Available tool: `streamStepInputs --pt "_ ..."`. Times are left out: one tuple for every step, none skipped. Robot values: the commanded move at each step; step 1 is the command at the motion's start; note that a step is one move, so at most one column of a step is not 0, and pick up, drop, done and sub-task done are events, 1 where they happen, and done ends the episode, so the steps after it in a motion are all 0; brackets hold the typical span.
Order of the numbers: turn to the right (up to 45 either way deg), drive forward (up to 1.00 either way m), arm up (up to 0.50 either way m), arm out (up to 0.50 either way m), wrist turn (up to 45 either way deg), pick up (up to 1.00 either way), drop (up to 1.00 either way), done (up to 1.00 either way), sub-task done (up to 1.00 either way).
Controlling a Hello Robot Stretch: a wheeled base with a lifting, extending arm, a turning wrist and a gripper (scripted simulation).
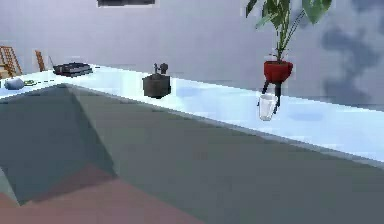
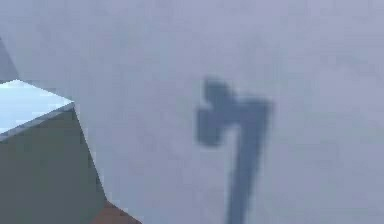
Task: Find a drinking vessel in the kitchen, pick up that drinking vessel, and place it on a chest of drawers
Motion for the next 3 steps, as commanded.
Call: streamStepInputs --pt "-45.0 0.0 0.0 0.0 0.0 0.0 0.0 0.0 0.0" --pt "-12.0 0.0 0.0 0.0 0.0 0.0 0.0 0.0 0.0" --pt "0.0 1.0 0.0 0.0 0.0 0.0 0.0 0.0 0.0"
